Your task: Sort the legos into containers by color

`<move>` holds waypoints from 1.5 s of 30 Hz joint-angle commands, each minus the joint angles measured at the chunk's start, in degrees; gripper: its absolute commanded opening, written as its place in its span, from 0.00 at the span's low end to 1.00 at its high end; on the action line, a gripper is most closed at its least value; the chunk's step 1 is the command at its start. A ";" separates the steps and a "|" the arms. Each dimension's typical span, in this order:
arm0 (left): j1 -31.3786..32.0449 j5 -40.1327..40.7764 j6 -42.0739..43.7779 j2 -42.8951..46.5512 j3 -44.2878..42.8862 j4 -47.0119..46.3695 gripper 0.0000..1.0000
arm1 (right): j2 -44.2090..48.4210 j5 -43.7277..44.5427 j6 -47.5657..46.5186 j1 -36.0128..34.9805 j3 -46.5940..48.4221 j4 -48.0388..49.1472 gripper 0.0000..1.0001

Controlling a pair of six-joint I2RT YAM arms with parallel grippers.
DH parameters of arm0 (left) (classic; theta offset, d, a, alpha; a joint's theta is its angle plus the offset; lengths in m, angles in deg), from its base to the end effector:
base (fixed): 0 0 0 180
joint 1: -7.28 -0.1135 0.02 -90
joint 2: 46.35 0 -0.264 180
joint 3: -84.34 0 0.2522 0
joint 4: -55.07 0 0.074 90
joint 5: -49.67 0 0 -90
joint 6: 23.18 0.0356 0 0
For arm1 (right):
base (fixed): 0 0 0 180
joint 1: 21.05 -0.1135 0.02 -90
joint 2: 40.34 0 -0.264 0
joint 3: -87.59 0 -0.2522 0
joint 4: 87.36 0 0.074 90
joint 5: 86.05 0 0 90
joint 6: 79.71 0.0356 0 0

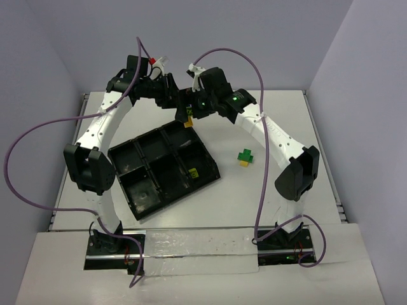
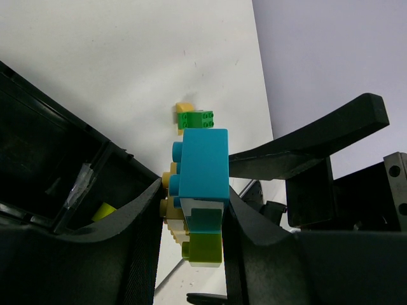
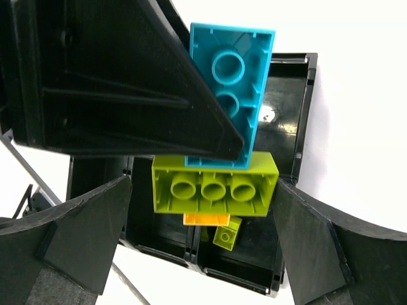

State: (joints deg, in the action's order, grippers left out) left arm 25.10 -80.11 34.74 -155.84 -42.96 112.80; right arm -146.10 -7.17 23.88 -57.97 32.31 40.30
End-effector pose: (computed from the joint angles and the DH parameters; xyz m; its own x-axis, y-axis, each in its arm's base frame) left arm 0.3985 -0.1520 0.3745 -0.8907 -0.1424 -0.4318 0.2706 0.5970 -0.7552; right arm 0.3326 0.2585 0.3896 -0.5963 -0.1596 -0.7867 -0.5947 0.7461 0.2994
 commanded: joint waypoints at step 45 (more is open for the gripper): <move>-6.00 12.53 -4.23 8.02 4.18 -4.28 0.00 | 11.68 4.75 2.65 -3.13 -27.05 7.73 0.41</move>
State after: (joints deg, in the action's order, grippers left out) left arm 19.13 -68.10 32.47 -150.68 -38.39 111.72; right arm -133.54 -3.63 26.92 -58.67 5.61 46.15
